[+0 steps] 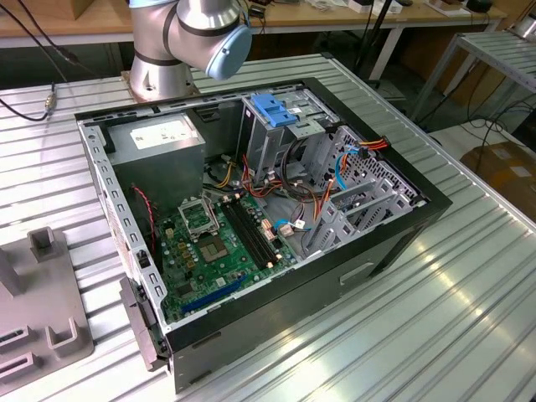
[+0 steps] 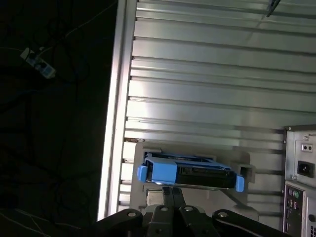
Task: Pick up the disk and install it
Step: 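Pick up the disk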
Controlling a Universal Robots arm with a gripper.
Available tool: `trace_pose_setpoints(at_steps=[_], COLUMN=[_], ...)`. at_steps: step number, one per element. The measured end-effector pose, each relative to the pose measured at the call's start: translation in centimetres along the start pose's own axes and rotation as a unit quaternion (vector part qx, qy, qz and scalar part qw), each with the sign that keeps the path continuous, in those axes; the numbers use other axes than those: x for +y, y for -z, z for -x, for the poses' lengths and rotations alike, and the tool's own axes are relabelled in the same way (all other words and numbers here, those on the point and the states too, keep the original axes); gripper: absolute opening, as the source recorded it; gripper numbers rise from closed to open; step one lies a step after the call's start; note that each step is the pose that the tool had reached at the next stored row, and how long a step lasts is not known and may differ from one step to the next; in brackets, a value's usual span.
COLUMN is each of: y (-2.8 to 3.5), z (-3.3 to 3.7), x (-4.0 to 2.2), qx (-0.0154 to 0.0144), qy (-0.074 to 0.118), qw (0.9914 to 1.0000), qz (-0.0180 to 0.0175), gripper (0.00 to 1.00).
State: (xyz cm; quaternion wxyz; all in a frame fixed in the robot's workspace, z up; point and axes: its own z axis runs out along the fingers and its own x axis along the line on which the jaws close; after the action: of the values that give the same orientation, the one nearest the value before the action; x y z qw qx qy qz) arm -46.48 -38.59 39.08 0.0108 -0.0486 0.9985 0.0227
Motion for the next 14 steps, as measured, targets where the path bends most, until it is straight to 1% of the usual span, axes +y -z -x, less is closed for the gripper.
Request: trace_pose_setpoints(at_steps=[1, 2, 3, 4, 5, 7, 8, 9, 10, 11, 13, 14], y=[0.0, 0.0, 0.0, 0.0, 0.0, 0.0, 0.01, 0.0, 0.0, 0.0, 0.0, 0.0], z=[0.0, 0.0, 0.0, 0.0, 0.0, 0.0, 0.0, 0.0, 0.0, 0.0, 0.0, 0.0], x=[0.0, 0.0, 0.0, 0.0, 0.0, 0.0, 0.0, 0.0, 0.0, 0.0, 0.0, 0.0], qx=[0.0007, 0.0014, 0.0022, 0.0027, 0.003, 0.0038, 0.0042, 0.0045, 0.005, 0.0053, 0.006, 0.0065], qy=[0.016, 0.031, 0.049, 0.06, 0.068, 0.084, 0.094, 0.101, 0.112, 0.119, 0.135, 0.145], qw=[0.99987, 0.9995, 0.99877, 0.99817, 0.99769, 0.99643, 0.99554, 0.9949, 0.99372, 0.99285, 0.99082, 0.98941], qz=[0.0004, 0.0007, 0.0012, 0.0014, 0.0016, 0.002, 0.0022, 0.0024, 0.0026, 0.0028, 0.0032, 0.0034], gripper=[0.11, 0.11, 0.11, 0.11, 0.11, 0.11, 0.11, 0.11, 0.11, 0.11, 0.11, 0.11])
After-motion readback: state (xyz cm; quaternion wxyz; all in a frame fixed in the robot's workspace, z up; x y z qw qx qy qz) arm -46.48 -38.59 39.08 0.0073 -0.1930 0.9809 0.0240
